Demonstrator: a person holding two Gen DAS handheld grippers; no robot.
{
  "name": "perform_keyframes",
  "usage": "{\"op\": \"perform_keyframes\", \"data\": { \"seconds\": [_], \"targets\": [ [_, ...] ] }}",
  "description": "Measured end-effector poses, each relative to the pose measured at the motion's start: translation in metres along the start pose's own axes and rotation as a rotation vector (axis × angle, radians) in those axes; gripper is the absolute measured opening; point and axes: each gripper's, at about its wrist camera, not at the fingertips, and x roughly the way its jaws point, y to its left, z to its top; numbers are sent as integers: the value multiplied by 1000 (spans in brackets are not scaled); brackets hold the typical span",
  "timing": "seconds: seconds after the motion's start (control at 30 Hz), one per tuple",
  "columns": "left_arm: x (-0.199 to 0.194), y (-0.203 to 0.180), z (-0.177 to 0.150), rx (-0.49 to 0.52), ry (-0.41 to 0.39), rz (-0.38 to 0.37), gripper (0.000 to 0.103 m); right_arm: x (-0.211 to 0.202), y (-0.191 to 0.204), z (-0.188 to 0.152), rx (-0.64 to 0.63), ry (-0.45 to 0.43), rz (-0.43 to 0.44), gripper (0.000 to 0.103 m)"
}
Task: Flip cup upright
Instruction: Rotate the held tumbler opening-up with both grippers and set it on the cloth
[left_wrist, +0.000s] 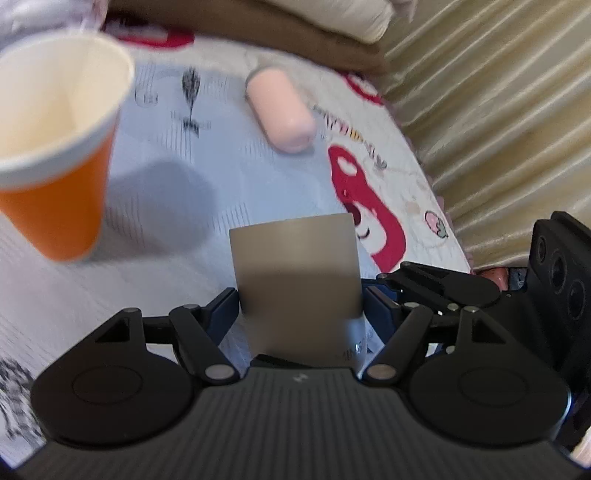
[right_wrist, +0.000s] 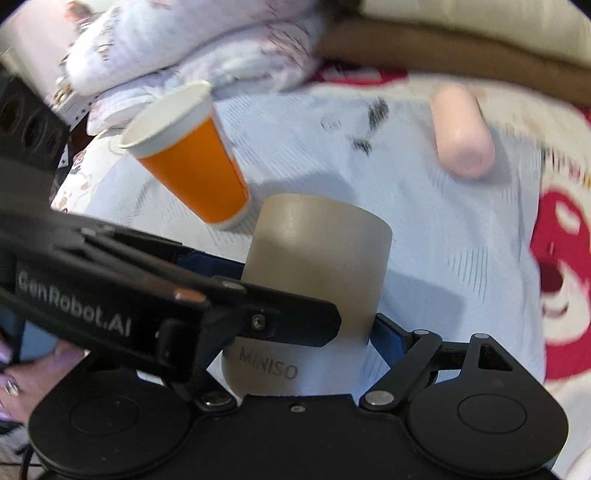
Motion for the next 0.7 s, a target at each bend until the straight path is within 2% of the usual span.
{"op": "perform_keyframes", "data": {
  "seconds": [0.23, 0.3, 0.37, 0.5, 0.63, 0.7],
  "targets": [
    [-20, -3, 4, 121, -156, 58, 73, 3, 17, -2, -194, -212, -66, 87],
    [-21, 1, 4, 137, -192, 69, 73, 5, 17, -2, -204, -238, -67, 87],
    [-21, 2, 4, 159, -215, 86, 72, 12, 21, -4, -270, -309, -97, 87],
    [-14, 1, -1, 222, -253, 147, 72, 27, 30, -9, -366, -385, -160, 87],
    [-11, 8, -3, 205, -292, 137, 71, 36, 27, -11, -391, -480, -199, 83],
    [-11, 9, -4, 211, -315, 137, 71, 38, 25, -10, -390, -494, -203, 82]
  ]
}}
